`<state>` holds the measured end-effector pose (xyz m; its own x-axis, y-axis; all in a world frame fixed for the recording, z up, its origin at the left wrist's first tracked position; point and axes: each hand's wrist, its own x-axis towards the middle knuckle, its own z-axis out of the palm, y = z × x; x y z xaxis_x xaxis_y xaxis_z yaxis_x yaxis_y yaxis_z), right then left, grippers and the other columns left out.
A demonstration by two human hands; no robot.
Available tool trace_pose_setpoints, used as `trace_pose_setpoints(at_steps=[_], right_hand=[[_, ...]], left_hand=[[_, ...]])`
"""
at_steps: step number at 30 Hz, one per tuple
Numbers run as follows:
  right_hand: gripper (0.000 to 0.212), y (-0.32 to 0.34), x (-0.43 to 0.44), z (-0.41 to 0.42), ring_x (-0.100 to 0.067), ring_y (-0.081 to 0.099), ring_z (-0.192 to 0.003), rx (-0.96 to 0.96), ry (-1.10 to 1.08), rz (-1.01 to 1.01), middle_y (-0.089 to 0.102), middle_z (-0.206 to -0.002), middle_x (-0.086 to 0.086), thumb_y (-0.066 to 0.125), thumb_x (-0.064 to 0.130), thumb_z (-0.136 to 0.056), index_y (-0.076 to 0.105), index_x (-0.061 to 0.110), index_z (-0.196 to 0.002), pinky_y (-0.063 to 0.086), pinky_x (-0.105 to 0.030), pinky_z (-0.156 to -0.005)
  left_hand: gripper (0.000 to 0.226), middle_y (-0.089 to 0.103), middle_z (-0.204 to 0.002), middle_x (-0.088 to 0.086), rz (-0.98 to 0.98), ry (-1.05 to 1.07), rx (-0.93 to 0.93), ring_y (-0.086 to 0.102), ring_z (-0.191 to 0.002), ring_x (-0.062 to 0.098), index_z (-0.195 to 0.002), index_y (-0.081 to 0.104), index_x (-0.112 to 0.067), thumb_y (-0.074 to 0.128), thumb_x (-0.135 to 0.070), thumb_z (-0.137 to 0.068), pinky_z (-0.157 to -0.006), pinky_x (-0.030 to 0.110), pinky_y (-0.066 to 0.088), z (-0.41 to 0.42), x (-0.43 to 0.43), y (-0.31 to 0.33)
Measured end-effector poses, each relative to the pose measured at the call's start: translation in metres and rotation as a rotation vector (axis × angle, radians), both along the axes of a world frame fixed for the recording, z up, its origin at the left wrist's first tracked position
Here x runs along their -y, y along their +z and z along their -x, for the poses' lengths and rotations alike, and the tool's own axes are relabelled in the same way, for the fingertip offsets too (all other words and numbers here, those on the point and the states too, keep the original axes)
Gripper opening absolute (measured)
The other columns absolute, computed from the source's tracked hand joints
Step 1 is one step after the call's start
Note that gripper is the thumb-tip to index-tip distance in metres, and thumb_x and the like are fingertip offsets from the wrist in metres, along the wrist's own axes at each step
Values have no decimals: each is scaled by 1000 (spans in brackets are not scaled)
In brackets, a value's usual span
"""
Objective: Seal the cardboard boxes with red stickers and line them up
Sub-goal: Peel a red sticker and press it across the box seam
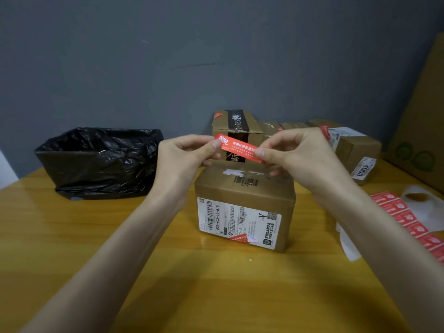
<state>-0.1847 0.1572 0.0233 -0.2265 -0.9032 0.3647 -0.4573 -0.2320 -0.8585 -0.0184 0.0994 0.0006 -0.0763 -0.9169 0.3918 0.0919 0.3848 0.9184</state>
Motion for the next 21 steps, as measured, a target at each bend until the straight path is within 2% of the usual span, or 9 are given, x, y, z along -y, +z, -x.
trace_pose_setpoints(at_steps=[3,8,12,16,19,21], right_hand=[[3,-1,1,2,-1,61,-55,42,19,-16,69,-68,0,73,13,-77,71,14,-74,48,-14,-49],[3,1,1,4,2,59,-54,34,30,23,69,-70,1,73,11,-76,70,13,-76,47,-13,-50],[4,0,4,4,-2,63,-64,-88,-55,82,70,-72,5,75,19,-75,71,19,-74,51,-19,-61],[5,-2,6,5,-7,63,-70,-125,-83,89,70,-74,4,76,19,-75,71,19,-73,51,-24,-66],[4,-2,6,9,-6,62,-68,-154,-109,95,70,-74,3,75,18,-76,71,18,-75,49,-24,-65],[5,-1,7,12,-8,64,-71,-157,-117,109,70,-74,2,76,18,-76,71,19,-78,52,-29,-71]], left_hand=[[7,72,-69,0,21,16,13,66,-64,6,-83,73,-11,71,-8,-77,-60,15,51,-1,-2,5],[9,71,-64,-5,100,64,45,64,-62,2,-83,73,-14,71,-6,-79,-61,12,50,3,-6,10],[8,71,-70,-12,96,119,53,66,-70,-3,-83,73,-17,72,-10,-78,-63,7,47,7,-5,10],[5,72,-73,-1,-45,33,-10,64,-70,8,-80,74,-13,74,-9,-76,-68,19,51,10,2,12],[9,72,-70,-2,-58,24,-12,65,-67,7,-81,72,-14,74,-8,-75,-68,19,51,15,3,14],[20,72,-68,-4,-59,28,7,68,-71,7,-87,69,-22,75,-8,-74,-77,20,51,17,2,15]])
